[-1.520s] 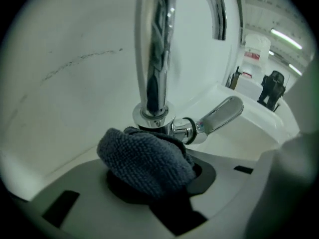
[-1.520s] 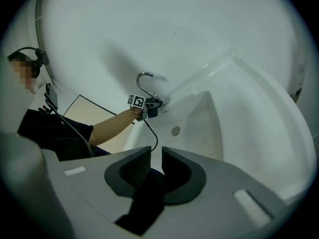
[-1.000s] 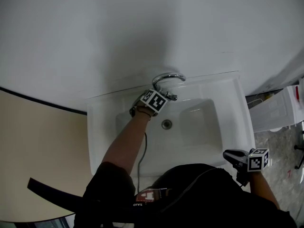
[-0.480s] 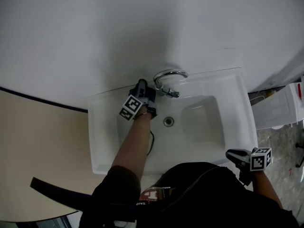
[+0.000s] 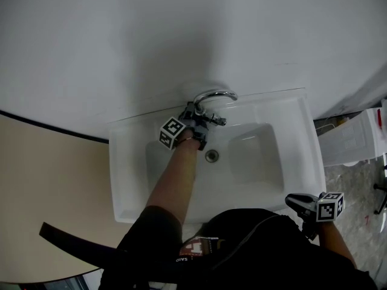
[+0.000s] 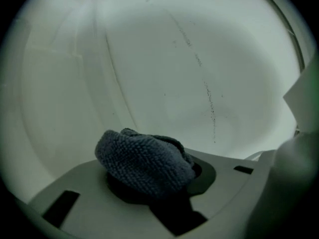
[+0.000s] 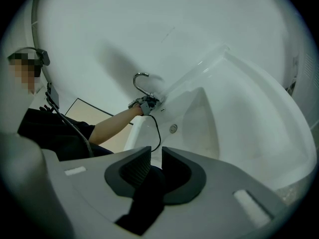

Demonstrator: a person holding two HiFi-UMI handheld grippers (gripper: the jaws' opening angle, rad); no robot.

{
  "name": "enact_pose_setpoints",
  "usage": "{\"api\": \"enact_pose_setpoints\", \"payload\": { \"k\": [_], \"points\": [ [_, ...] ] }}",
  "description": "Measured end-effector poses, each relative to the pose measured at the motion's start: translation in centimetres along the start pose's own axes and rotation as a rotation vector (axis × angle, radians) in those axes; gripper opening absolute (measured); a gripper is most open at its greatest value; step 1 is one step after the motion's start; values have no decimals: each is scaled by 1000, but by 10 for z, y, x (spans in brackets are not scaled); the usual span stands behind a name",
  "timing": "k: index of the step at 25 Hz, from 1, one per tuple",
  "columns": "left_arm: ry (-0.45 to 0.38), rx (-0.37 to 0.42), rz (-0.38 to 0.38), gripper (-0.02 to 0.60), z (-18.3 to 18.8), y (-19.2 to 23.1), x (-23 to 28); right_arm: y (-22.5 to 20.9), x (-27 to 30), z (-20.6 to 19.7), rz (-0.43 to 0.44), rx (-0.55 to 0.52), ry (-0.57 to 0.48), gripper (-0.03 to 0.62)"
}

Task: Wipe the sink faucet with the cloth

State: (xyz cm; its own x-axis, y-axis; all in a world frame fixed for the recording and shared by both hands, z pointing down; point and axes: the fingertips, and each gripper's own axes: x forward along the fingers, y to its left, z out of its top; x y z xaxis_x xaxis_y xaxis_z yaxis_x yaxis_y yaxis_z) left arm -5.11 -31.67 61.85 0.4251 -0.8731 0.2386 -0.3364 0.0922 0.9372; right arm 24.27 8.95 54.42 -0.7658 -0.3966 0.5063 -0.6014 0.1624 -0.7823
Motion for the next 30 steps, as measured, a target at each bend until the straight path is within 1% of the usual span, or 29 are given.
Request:
{"api": "enact_pose_setpoints", "payload": {
  "k": [2,4,5,6,7,8,9,10,12,13,14,18,19,20,21,22,23,24,26,27,28,29,30],
  "points": [
    [61,-36,-6,123,-8,7,-7,-1,2,-1,5,1,2,67],
    [109,-19,43,123,-14,26,-10,-1,5,1,11,-3,9,67],
    [126,-7,77,123,-17,35,-9,0,6,2,12,-6,13,67],
    [132,-11,98,123,-18,40,-6,1,7,3,12,-9,15,67],
    [125,-41,96,120,-18,39,-5,3,7,4,13,-11,14,67],
    [107,-91,70,115,-16,31,-5,6,7,4,15,-9,11,67],
    [88,-137,32,112,-13,20,-6,8,7,4,17,-6,8,67],
    [76,-160,-8,110,-10,8,-9,8,6,3,18,-6,7,67],
    [80,-148,-73,110,-7,-9,-11,4,5,2,12,-9,13,67],
    [90,-135,-89,110,-8,-10,-9,1,6,2,8,-10,18,67],
    [99,-122,-86,110,-9,-5,-7,0,8,2,7,-10,24,67],
    [102,-66,35,110,-14,30,2,10,19,6,26,-19,39,67],
    [106,-54,44,110,-13,31,1,13,20,8,29,-19,35,67],
    [114,-30,35,110,-13,27,-4,14,19,9,30,-19,29,67],
    [127,22,12,110,-11,19,-11,14,17,11,29,-19,22,67],
    [144,120,-18,110,-11,7,-20,13,14,12,26,-21,16,67],
    [164,268,-46,110,-11,-6,-30,9,11,12,23,-24,13,67],
    [185,460,-68,110,-15,-19,-40,6,9,12,19,-26,10,67],
    [233,875,-102,112,-31,-42,-52,2,8,10,15,-26,8,67],
    [258,1044,-119,112,-41,-51,-53,1,9,9,14,-25,8,67],
    [277,1174,-131,112,-50,-59,-52,2,9,9,15,-26,8,67],
    [286,1273,-134,112,-57,-64,-50,3,10,8,16,-29,9,67],
    [290,1348,-129,112,-62,-67,-48,4,9,8,18,-31,9,67]
  ]
}}
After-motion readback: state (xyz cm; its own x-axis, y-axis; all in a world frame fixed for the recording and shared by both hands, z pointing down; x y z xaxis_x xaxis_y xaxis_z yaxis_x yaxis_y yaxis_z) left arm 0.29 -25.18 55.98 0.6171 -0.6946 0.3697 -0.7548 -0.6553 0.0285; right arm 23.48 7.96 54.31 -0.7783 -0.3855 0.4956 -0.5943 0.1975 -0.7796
